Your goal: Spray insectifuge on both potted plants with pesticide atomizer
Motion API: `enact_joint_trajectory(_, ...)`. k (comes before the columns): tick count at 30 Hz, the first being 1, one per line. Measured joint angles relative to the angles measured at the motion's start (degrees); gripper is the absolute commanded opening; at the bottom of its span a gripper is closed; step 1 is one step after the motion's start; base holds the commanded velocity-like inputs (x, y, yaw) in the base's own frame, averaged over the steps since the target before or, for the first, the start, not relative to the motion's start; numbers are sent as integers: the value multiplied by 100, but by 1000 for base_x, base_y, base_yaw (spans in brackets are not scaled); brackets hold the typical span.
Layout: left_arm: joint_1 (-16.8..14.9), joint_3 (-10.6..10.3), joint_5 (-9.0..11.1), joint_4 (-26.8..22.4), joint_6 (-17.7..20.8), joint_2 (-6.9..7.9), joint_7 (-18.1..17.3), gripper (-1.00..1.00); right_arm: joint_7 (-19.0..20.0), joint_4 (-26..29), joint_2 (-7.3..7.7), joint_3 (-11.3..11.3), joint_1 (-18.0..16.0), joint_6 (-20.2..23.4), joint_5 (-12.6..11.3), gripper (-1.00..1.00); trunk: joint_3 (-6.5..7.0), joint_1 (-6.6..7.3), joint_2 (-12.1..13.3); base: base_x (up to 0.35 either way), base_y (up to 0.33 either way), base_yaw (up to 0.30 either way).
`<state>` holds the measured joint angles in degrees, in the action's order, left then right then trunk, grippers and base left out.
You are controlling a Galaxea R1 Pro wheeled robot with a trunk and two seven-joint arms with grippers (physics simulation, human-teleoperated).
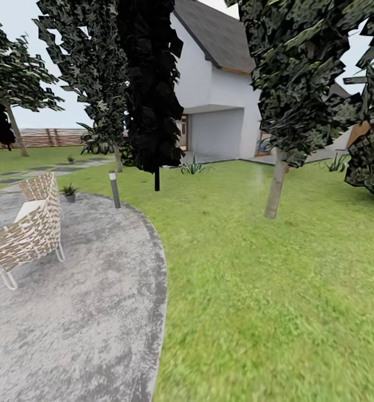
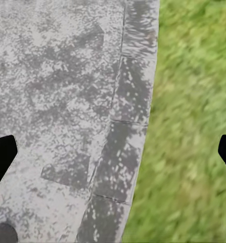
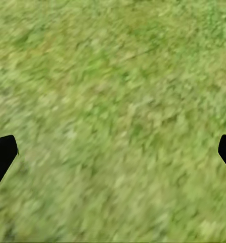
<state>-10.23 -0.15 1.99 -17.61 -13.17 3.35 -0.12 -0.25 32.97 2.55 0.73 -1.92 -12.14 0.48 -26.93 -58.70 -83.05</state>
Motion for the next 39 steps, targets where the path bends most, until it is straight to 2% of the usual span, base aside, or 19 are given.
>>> enact_joint_trajectory(39,0,0,8,3,1,8,4,100,1,0,-9,0,0,0,0,100,-182,0,0,339,0,258)
